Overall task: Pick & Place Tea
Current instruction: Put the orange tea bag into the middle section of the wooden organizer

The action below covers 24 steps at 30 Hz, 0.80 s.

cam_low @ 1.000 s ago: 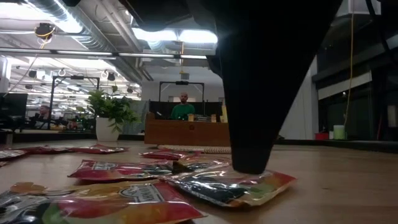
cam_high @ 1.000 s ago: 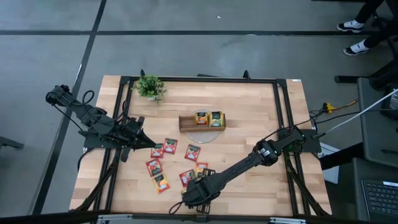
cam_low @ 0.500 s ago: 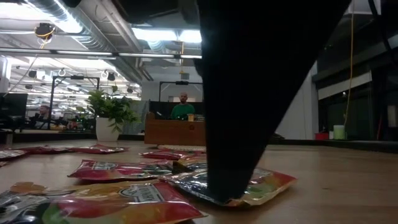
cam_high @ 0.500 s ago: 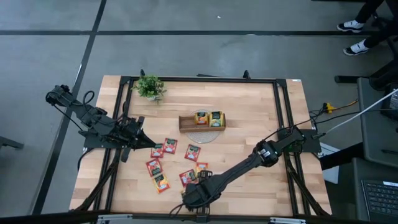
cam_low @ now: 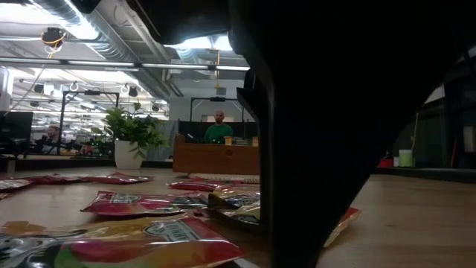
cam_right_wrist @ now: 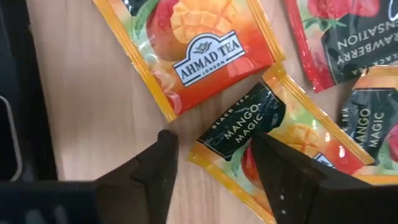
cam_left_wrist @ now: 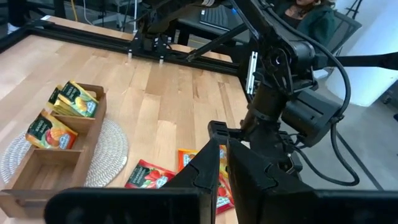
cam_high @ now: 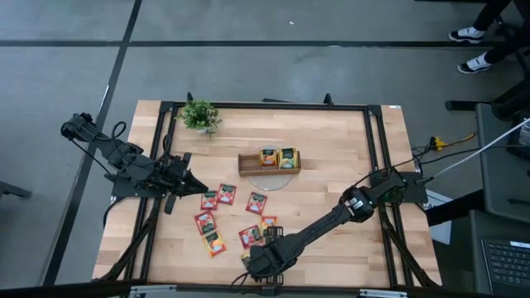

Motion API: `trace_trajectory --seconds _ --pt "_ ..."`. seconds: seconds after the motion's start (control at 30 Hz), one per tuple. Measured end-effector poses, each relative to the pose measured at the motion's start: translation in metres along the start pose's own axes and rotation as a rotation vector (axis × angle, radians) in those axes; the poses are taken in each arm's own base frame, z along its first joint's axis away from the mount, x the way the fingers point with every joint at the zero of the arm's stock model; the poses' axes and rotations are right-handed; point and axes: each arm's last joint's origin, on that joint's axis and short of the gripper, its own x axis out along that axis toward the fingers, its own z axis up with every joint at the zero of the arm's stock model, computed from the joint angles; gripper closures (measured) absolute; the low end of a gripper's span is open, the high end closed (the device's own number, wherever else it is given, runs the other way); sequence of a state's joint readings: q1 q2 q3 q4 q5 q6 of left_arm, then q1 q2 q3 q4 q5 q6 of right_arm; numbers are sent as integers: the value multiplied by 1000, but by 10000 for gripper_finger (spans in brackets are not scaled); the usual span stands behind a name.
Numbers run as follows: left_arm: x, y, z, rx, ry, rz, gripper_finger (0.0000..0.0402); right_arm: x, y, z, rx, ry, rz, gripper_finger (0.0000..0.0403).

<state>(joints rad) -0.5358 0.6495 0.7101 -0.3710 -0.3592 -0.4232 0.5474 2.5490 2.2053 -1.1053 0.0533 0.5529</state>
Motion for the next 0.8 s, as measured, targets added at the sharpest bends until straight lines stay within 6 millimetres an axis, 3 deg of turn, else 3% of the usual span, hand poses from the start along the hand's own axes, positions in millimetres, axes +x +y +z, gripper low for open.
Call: trace_trajectory --seconds 0.3,0.8 --pt "0 0 0 0 0 2 373 4 -3 -1 -69 -10 -51 390" --pt "0 1 0 18 -6 15 373 4 -3 0 -34 -30 -63 400"
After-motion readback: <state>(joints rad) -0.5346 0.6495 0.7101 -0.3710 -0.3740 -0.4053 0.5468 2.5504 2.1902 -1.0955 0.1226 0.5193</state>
